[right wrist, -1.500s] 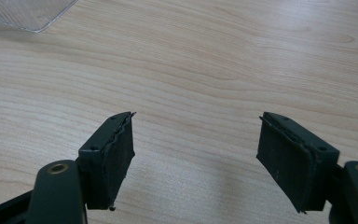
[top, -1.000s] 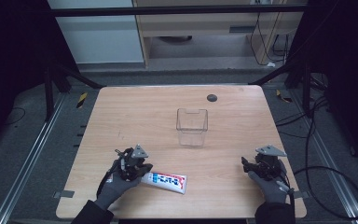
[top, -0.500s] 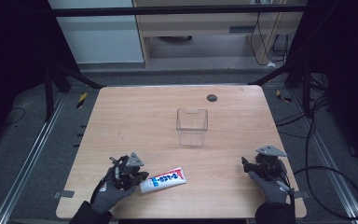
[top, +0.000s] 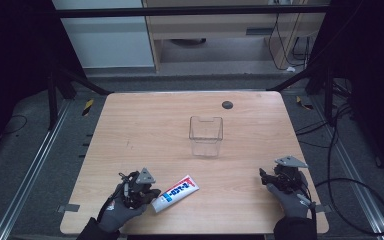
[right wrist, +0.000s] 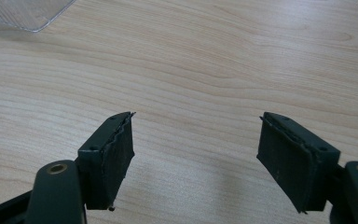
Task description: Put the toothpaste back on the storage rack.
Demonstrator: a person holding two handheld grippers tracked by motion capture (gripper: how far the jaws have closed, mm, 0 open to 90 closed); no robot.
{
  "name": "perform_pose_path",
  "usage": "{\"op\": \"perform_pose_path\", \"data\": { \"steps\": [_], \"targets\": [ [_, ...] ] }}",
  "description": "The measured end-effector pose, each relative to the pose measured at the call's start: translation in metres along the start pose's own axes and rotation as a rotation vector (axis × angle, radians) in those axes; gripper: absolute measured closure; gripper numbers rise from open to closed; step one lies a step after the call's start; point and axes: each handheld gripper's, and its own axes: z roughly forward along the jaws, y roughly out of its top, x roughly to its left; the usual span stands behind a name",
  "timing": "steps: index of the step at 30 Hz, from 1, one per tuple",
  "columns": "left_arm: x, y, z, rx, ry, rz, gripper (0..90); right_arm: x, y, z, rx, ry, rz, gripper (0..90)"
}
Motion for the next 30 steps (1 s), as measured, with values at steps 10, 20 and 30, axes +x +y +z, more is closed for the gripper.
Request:
{"op": "perform_pose_path", "data": {
  "steps": [10, 20, 30],
  "targets": [
    [0.012, 0.007, -0.016, -0.058, 0.037, -0.044, 84.3, -0.003, -0.001, 0.000, -0.002, -0.001, 0.000, 26.4],
    [0.012, 0.025, -0.027, -0.084, 0.052, -0.023, 66.3, -0.003, 0.001, 0.000, -0.003, -0.002, 0.003, 26.4],
    [0.003, 0.045, -0.034, -0.102, 0.037, 0.044, 57.9, -0.001, 0.001, 0.000, 0.001, -0.007, -0.004, 26.2]
  ]
}}
